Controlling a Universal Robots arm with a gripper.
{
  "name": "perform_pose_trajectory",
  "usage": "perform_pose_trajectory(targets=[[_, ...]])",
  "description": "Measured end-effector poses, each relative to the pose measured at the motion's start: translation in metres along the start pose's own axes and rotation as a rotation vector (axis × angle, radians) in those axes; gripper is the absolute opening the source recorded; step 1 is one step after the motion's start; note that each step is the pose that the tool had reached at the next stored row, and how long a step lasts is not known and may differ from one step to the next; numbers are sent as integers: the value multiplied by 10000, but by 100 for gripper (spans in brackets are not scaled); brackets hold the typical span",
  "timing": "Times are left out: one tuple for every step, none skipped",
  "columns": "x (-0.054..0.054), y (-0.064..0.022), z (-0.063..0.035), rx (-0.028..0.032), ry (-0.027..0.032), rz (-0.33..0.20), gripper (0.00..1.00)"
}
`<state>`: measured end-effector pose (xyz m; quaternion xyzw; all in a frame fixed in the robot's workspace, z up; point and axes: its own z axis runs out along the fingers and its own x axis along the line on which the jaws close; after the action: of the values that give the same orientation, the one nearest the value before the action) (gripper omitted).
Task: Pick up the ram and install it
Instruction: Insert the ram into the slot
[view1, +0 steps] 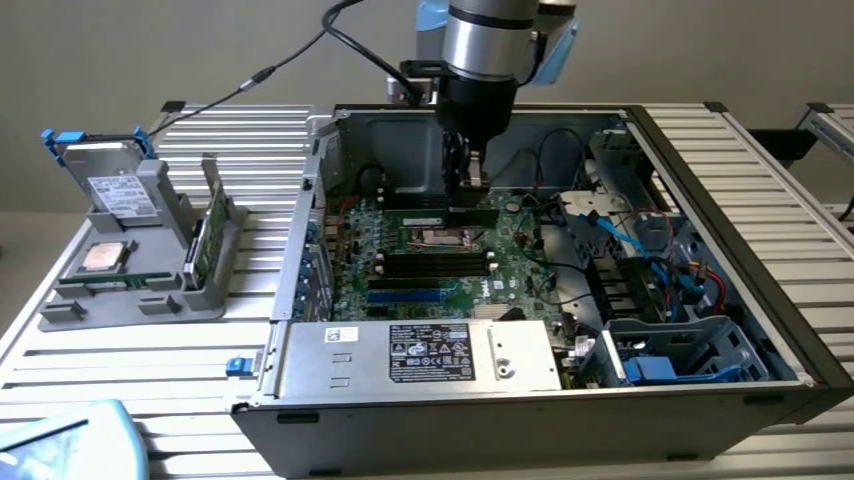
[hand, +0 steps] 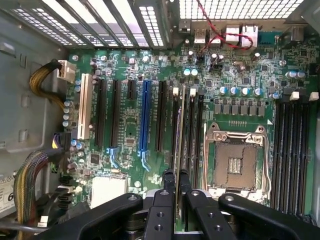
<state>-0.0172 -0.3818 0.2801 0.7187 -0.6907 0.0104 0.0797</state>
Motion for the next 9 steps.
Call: perform_pose_trajectory(targets=[[-2, -2, 17, -5, -4, 41, 14], [-4, -4, 35, -11, -8, 85, 14], [-7, -5, 54, -17, -13, 132, 14], [-9, -7, 72, -23, -18, 182, 14], [-12, -9, 90, -27, -24, 220, 14], [-14, -11, 108, -30, -26, 244, 14], [-16, -10, 125, -32, -25, 253, 14], [-18, -8, 143, -33, -25, 256, 14], [-21, -7, 163, -33, -25, 256, 14]])
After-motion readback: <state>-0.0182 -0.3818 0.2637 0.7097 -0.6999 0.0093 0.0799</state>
